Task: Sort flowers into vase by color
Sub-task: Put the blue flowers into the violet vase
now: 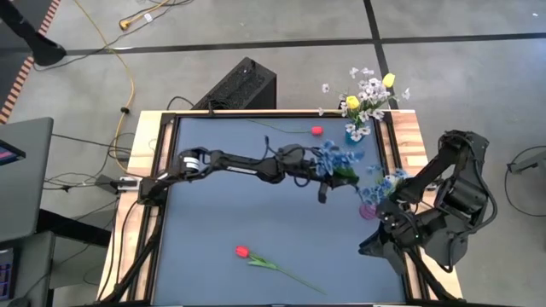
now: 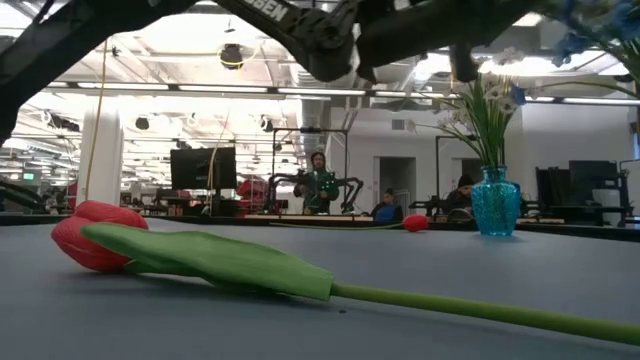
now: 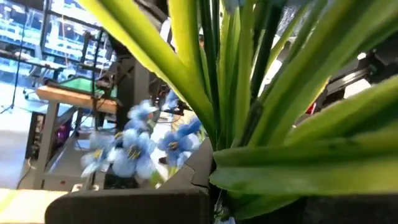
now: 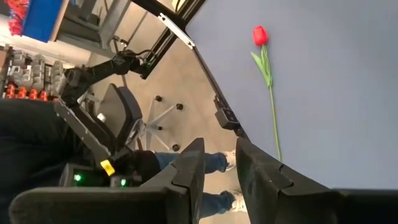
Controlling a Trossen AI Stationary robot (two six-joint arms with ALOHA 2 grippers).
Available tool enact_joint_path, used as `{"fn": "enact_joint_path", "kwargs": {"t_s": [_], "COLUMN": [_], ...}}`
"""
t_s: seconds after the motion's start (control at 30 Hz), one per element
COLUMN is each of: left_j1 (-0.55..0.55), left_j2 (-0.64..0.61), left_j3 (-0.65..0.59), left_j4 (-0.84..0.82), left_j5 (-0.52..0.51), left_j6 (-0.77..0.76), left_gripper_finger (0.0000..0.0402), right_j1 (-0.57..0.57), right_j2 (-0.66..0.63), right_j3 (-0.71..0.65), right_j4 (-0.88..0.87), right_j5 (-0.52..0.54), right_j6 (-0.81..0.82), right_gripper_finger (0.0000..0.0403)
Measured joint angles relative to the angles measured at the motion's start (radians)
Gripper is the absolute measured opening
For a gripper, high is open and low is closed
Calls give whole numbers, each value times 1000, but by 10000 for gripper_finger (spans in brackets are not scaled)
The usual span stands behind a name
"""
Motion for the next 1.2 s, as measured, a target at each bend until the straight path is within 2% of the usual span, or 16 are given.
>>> {"fn": "enact_joint_path", "kwargs": {"t_s": [0.17,0.33,0.6,0.8,1.07,1.2], "left_j1": [-21,-39,-71,-82,-83,-80], "left_j2": [51,53,53,51,52,88], "left_j3": [72,74,74,74,74,79], "left_j4": [-10,-30,-36,10,-3,19], "left_j5": [-44,-118,-176,-188,-262,-244], "left_j6": [27,161,310,315,318,244], "left_gripper_finger": [11,11,11,11,11,11], "right_j1": [0,0,-3,-7,-51,-71], "right_j2": [0,0,0,0,0,0], "right_j3": [0,0,0,0,0,0], "right_j4": [3,7,7,7,9,3], "right_j5": [0,0,0,0,0,0], "right_j6": [0,0,0,0,-41,-79], "right_gripper_finger": [118,118,118,118,118,118]}}
